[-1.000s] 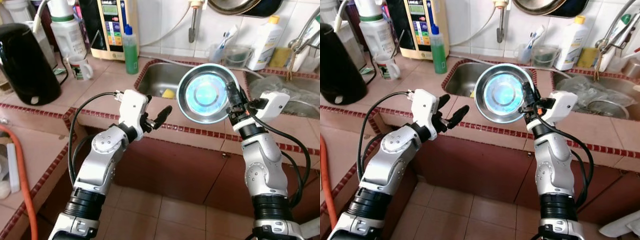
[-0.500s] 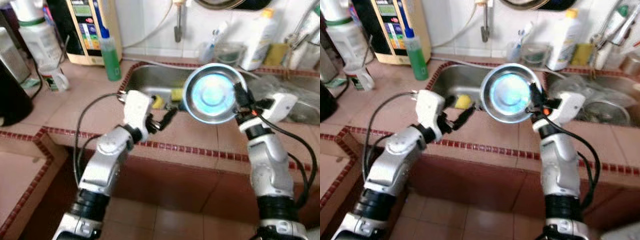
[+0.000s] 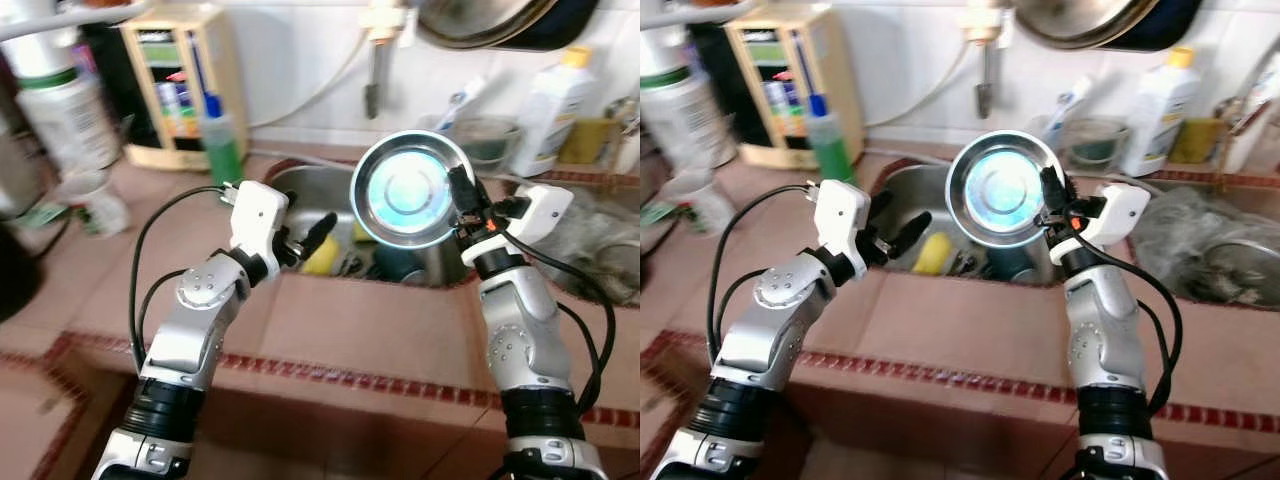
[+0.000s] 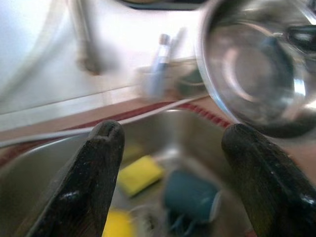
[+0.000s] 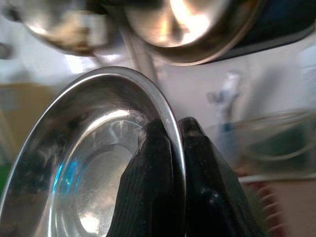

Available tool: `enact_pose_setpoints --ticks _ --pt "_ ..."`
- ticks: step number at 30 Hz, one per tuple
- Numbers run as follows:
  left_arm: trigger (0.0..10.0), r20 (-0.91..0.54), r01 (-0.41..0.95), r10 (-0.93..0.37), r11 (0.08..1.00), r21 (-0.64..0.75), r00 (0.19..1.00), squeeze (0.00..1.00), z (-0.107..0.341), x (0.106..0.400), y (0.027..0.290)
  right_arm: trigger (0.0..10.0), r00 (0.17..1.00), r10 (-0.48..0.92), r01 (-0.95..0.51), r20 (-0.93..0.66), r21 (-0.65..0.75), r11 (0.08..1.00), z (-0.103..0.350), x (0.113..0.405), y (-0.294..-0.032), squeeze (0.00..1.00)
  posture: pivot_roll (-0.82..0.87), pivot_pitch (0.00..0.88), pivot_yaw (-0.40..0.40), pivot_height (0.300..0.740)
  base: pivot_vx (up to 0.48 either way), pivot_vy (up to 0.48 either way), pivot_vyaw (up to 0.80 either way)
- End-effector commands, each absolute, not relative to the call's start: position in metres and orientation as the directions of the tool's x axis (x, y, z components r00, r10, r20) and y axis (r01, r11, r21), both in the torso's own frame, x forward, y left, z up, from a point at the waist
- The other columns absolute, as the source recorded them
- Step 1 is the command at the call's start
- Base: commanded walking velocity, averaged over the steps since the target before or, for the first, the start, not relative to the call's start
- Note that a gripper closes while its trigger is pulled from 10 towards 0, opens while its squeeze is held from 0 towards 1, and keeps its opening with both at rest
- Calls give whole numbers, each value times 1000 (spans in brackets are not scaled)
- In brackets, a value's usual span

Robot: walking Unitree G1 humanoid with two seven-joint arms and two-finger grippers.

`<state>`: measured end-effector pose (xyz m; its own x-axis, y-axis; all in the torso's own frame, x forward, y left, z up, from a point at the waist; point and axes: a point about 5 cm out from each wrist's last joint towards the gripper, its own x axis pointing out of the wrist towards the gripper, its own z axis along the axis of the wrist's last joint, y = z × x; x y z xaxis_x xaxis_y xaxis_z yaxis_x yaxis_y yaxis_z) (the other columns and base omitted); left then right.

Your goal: Kitchen organization

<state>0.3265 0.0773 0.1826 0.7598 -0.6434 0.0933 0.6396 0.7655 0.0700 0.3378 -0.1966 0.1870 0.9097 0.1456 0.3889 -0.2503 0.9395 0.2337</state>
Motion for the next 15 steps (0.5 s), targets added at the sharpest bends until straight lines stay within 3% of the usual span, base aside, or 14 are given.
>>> enact_pose_setpoints --ticks 1,15 --pt "10000 100 607 -614 789 95 783 0 188 330 88 10000 897 164 -276 411 230 933 194 340 -187 0 -29 0 31 740 394 0 0" --pt "10000 50 637 -644 764 106 764 0 182 324 83 10000 951 42 -132 306 278 951 183 349 -200 0 -24 0 29 740 0 0 0"
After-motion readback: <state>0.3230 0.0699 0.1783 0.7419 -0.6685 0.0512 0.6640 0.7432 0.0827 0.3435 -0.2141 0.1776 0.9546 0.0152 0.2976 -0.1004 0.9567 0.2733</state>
